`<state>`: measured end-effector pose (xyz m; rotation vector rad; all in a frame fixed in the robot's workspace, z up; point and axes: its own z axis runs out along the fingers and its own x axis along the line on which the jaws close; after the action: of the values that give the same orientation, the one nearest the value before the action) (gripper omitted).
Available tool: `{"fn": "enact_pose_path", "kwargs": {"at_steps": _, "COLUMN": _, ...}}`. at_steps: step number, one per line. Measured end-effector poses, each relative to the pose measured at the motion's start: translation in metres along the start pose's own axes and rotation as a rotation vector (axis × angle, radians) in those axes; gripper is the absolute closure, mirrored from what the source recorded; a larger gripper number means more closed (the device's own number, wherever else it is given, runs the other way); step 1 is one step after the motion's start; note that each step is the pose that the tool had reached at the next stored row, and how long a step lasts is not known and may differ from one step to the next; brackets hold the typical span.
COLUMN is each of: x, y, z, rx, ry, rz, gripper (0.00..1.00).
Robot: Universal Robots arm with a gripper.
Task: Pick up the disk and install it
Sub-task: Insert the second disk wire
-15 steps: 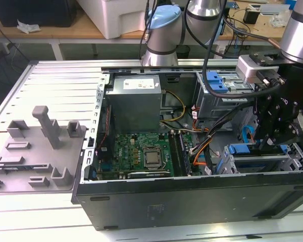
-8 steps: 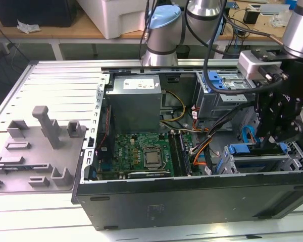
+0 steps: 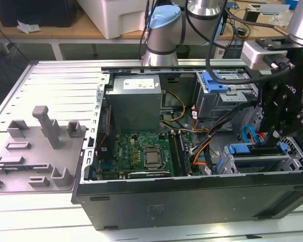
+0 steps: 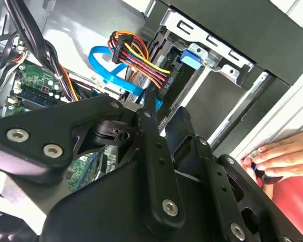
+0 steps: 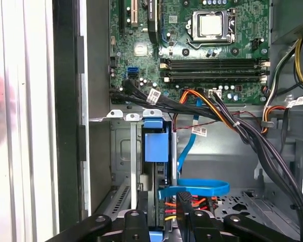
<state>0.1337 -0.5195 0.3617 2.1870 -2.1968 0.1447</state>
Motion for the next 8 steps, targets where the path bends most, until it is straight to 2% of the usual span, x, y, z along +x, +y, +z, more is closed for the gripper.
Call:
{"fn": "enact_pose_path", "kwargs": {"at_steps": 4, "x": -0.0001, "y": 0.0000, "z": -0.0060, "rx": 0.0016, "ry": 0.0009, "rz": 0.000, "gripper": 0.64}}
{"fn": "enact_pose_path", "kwargs": {"at_steps": 8, "x": 0.0000, "y": 0.0001, "z": -0.0064, "rx": 0.0018, "ry": 0.0017, "rz": 0.000, "gripper": 0.64}}
